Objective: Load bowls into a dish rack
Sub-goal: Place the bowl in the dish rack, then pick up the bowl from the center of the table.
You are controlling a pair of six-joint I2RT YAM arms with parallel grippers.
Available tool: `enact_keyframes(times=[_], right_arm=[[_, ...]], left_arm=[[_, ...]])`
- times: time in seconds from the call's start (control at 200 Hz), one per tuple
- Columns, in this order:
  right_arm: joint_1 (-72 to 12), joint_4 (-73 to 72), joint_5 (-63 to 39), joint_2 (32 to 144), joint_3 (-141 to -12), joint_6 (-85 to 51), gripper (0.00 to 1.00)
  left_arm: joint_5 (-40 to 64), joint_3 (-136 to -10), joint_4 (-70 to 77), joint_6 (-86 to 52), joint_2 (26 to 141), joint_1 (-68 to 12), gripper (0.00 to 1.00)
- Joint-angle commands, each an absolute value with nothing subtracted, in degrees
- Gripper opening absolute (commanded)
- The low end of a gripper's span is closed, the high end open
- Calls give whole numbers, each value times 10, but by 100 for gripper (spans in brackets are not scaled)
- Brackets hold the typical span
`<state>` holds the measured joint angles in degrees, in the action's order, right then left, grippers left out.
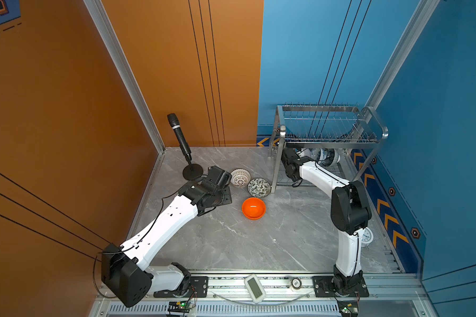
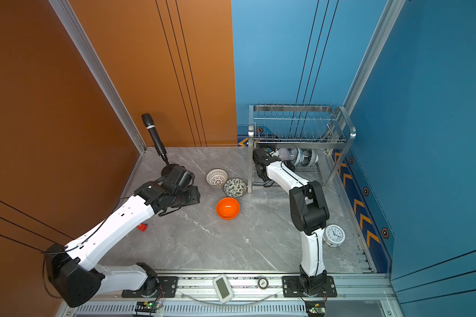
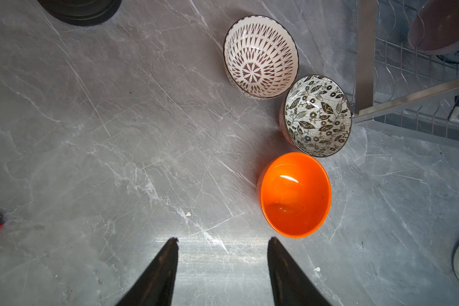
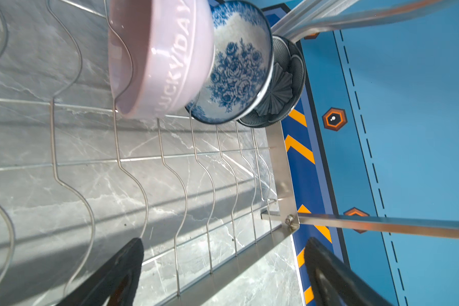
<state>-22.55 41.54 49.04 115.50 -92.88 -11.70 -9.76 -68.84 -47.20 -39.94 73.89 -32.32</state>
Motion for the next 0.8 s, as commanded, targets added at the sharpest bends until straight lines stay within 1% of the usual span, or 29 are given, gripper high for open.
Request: enact_keyframes(times=[0.0,0.616,0.791], right_arm=[[-259,444,492,1116,-905,-151,95],[-326,527,524,929,-740,-277,94],[-355,554,504,866,-703,-321,93]], left_arm=[[-82,-676,-481,-398,722,-329,56],[-45,-635,-488,-374,680,-337,56],[-31,-622,-487,-364,673,-339,58]])
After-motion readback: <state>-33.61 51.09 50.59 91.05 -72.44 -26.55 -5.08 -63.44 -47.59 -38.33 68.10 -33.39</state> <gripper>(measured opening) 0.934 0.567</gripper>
